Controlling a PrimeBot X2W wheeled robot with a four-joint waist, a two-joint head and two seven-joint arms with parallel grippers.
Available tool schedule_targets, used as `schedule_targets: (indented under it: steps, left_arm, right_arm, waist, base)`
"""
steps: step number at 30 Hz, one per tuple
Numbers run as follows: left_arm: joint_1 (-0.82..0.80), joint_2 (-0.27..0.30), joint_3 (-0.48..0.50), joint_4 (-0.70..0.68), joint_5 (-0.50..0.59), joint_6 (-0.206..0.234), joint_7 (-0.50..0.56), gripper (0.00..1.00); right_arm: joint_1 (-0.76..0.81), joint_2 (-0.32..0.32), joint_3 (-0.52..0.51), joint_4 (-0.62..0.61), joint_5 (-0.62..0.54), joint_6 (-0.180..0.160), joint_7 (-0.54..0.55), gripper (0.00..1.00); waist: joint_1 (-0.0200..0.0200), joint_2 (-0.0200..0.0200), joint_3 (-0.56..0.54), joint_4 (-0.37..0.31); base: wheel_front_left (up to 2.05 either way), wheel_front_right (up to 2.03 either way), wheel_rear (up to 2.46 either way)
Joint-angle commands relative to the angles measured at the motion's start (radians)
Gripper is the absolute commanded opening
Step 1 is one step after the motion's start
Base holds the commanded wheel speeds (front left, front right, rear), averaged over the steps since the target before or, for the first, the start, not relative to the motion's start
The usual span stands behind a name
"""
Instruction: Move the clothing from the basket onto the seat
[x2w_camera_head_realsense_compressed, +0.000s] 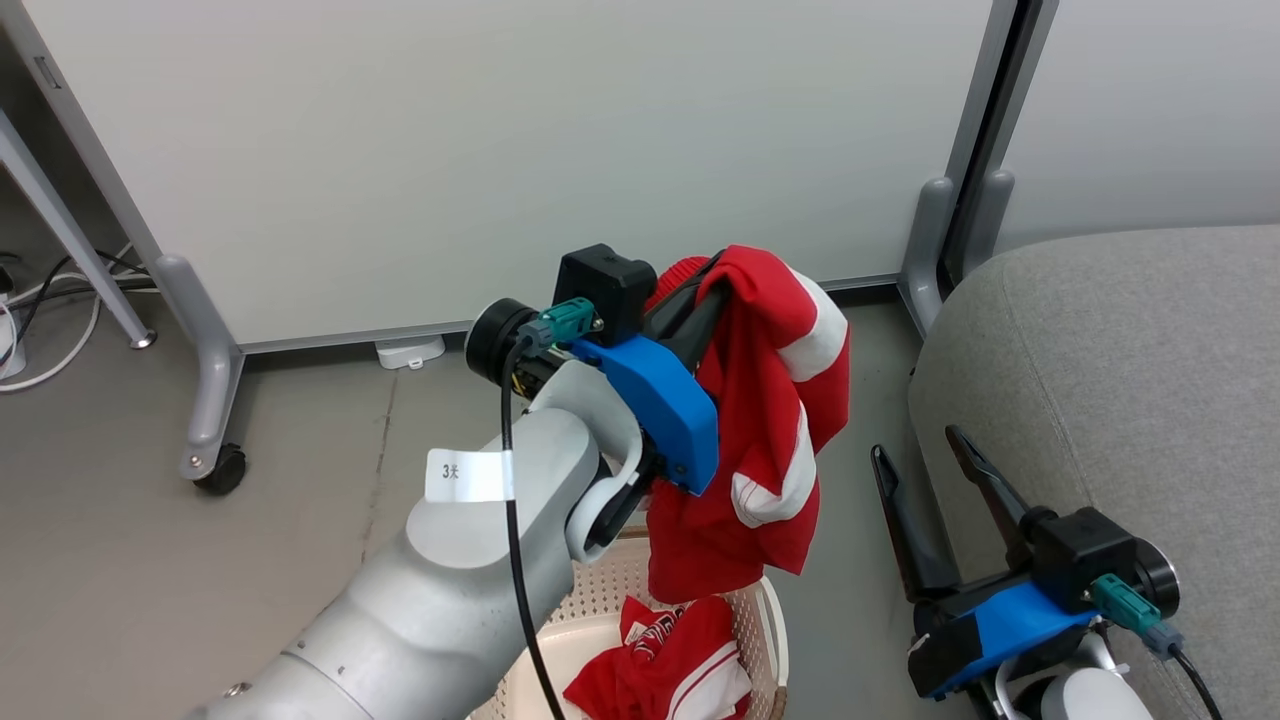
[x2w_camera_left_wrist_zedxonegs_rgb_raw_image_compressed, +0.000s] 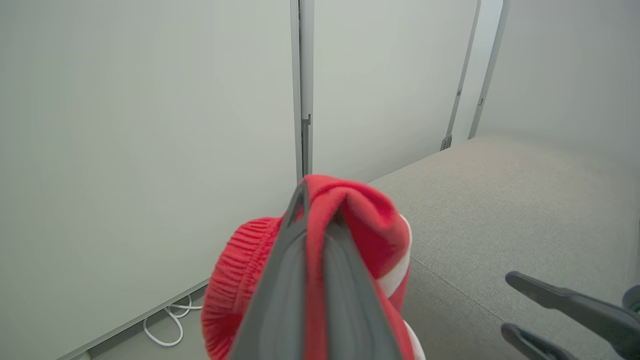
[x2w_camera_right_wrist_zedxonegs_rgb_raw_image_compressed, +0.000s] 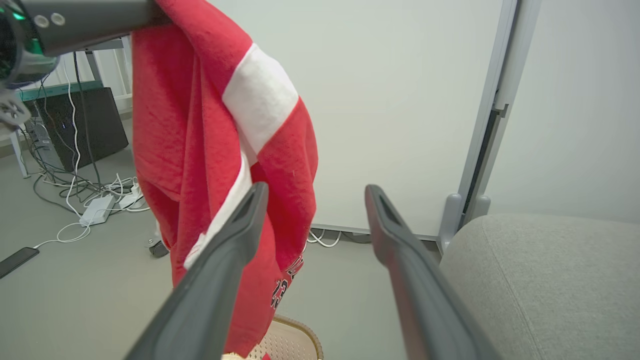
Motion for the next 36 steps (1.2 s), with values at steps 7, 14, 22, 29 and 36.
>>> schedule_targets:
  steps: [7,14,22,29,36]
  left_arm:
    - [-0.031,0.001,-0.069,0.004,-0.081,0.028,-0.010,0.00]
    - [-0.053,0.001,-0.124,0.010,-0.143,0.043,-0.031,0.00]
    - [-0.074,0.001,-0.191,0.005,-0.197,0.055,-0.048,0.00]
    - [-0.088,0.001,-0.234,-0.004,-0.251,0.060,-0.059,0.00]
    - [-0.113,0.001,-0.270,-0.001,-0.285,0.067,-0.073,0.00]
  right_arm:
    - [0.018,-0.002,0.009,-0.002,0.007,0.000,0.000,1.00]
    - [0.023,-0.002,0.007,-0.002,0.008,0.000,0.006,1.00]
    - [-0.017,-0.002,0.060,0.029,0.042,0.000,0.045,1.00]
    - [-0.113,-0.002,0.123,0.129,0.011,0.000,0.074,1.00]
    - [-0.258,-0.002,0.189,0.293,0.053,0.000,0.081,1.00]
  waist:
    - [0.0000,-0.0001,-0.003,-0.005]
    - [0.0000,-0.0001,-0.001,-0.004]
    - [0.0000,-0.0001,0.003,0.001]
    - [0.0000,-0.0001,0.009,0.008]
    - [0.0000,-0.0001,0.021,0.015]
  base:
    - [0.00,0.00,0.00]
    - [0.00,0.00,0.00]
    - [0.00,0.00,0.00]
    - [0.00,0.00,0.00]
    - [0.00,0.00,0.00]
